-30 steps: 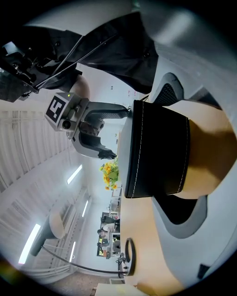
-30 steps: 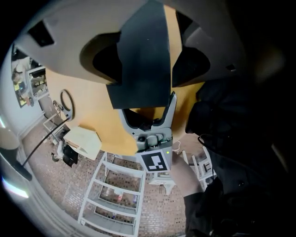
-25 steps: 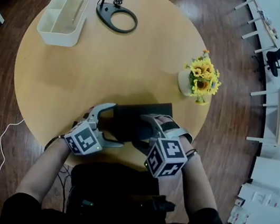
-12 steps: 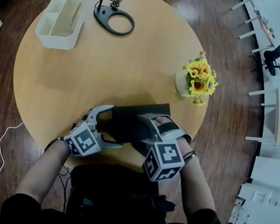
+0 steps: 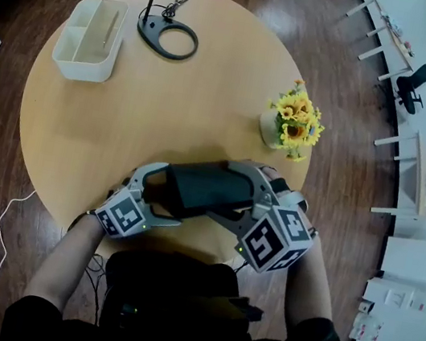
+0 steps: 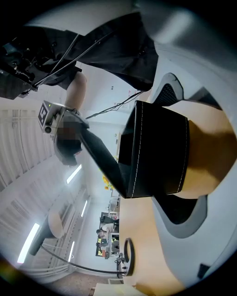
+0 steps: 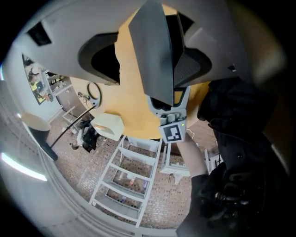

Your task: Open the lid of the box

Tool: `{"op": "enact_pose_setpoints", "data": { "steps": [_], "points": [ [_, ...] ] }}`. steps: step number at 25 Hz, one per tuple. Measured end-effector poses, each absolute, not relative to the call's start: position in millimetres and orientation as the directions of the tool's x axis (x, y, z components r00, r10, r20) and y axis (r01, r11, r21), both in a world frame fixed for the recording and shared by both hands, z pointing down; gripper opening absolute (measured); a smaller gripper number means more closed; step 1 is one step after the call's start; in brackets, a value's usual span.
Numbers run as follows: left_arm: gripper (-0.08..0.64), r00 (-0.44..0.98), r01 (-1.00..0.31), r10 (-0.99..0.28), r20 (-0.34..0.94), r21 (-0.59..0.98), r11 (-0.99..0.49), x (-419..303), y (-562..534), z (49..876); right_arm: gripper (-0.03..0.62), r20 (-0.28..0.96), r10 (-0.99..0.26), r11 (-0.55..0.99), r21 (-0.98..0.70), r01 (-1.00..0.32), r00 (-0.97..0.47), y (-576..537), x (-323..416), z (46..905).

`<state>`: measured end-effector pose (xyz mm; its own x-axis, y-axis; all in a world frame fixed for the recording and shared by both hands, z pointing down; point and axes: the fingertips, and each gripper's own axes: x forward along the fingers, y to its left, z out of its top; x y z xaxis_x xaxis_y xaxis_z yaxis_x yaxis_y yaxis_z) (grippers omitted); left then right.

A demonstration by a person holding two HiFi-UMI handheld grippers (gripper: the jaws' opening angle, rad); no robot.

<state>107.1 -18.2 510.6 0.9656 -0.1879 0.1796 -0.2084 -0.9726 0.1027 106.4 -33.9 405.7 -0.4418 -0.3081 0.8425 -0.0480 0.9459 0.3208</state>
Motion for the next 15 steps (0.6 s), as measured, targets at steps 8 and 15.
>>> {"op": "enact_pose_setpoints", "data": {
  "steps": [8, 15],
  "points": [
    [0.585, 0.964, -0.204, -0.179, 0.197, 0.115, -0.972, 108, -8, 513, 0.209, 0.741, -0.491, 0.867, 0.469, -0.169, -0.459, -108, 99, 372],
    [0.575, 0.942, -0.245, -0.21, 0.26, 0.111, -0.963, 103, -11, 517, 0.209, 0.674, -0.53, 0.841, 0.493, -0.221, -0.514, -127, 89, 366]
  ]
}}
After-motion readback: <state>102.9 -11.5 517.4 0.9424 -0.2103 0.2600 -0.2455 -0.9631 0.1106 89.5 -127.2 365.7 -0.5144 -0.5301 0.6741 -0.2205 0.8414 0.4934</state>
